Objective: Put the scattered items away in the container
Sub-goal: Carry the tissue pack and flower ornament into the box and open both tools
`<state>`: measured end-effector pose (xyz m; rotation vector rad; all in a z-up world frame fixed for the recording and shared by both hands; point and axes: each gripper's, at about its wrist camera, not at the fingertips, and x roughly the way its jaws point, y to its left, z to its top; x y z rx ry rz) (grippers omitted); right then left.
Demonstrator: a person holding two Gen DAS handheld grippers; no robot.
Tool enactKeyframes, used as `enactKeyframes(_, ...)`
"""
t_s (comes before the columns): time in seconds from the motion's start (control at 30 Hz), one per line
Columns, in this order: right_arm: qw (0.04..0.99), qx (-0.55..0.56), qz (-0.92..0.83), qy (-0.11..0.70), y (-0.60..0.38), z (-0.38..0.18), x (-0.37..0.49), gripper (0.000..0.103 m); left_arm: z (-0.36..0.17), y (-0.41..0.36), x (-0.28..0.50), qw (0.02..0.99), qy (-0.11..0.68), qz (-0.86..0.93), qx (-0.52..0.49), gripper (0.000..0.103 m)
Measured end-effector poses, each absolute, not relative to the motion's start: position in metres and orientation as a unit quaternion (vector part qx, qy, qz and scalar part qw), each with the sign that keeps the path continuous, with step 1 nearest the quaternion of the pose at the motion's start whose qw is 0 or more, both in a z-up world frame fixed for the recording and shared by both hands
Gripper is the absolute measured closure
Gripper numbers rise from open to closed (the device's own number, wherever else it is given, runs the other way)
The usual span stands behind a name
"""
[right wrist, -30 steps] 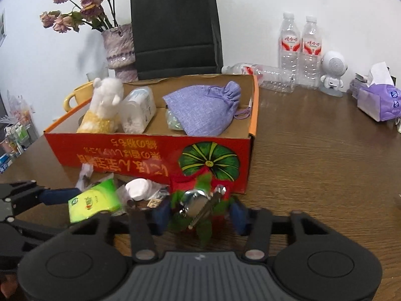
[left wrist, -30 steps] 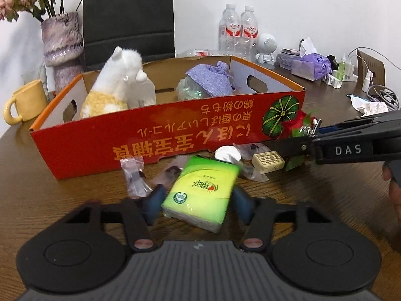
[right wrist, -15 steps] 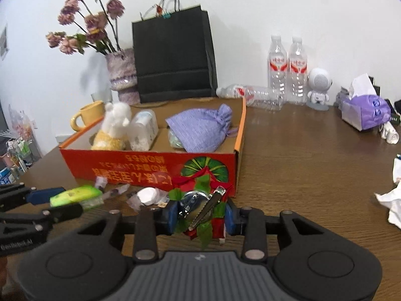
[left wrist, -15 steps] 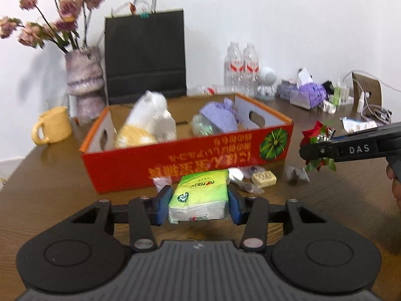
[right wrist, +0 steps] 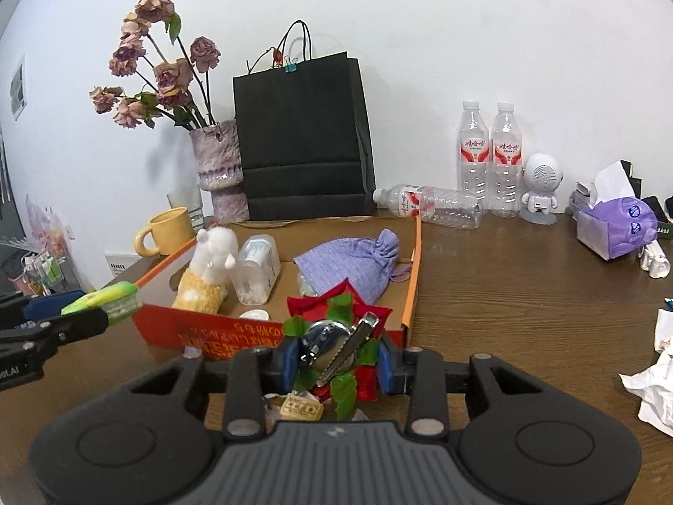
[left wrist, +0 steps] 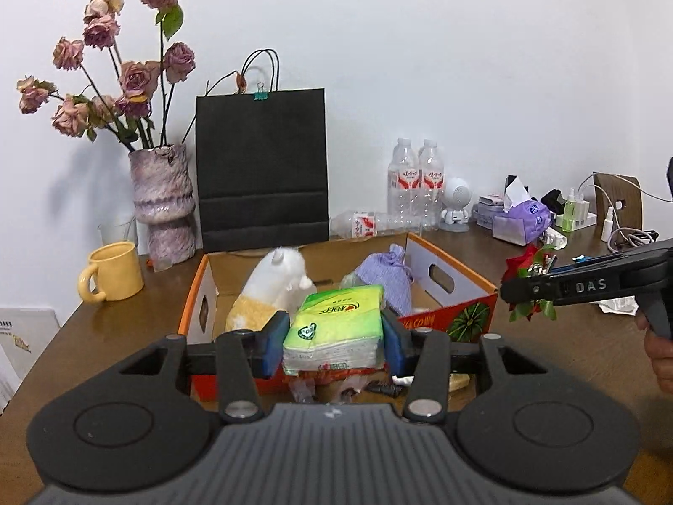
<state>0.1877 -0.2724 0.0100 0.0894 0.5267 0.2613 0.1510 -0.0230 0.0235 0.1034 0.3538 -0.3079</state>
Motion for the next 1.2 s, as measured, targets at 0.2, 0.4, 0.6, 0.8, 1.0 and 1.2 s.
enactKeyframes(0.2,0.957,0.051,0.126,0.257,-0.268,0.02,0.212,0.068,0.032,-0.034,0.174,0.972,0.165,-0.161,0.049,0.056)
enactKeyframes(0.4,0.952,0.061,0.12,0.273,-0.253,0.017,0.25,0.068,0.029,-0.049,0.217,0.969,0.181,-0.162,0.034,0.056)
enactKeyframes(0.6,0.945,0.042,0.11,0.307,-0.237,0.003,0.289,0.068,0.011,-0.057,0.261,0.962,0.221,-0.159,0.02,0.056)
enactKeyframes(0.8,0.937,0.032,0.107,0.332,-0.23,-0.011,0.318,0.068,-0.01,-0.064,0.29,0.953,0.257,-0.158,0.023,0.056)
enactKeyframes(1.0,0.93,0.003,0.104,0.351,-0.219,-0.025,0.338,0.068,-0.027,-0.069,0.308,0.947,0.28,-0.153,0.034,0.055)
enactKeyframes(1.2,0.923,-0.023,0.114,0.368,-0.211,-0.032,0.346,0.065,-0.038,-0.064,0.315,0.945,0.297,-0.134,0.029,0.031)
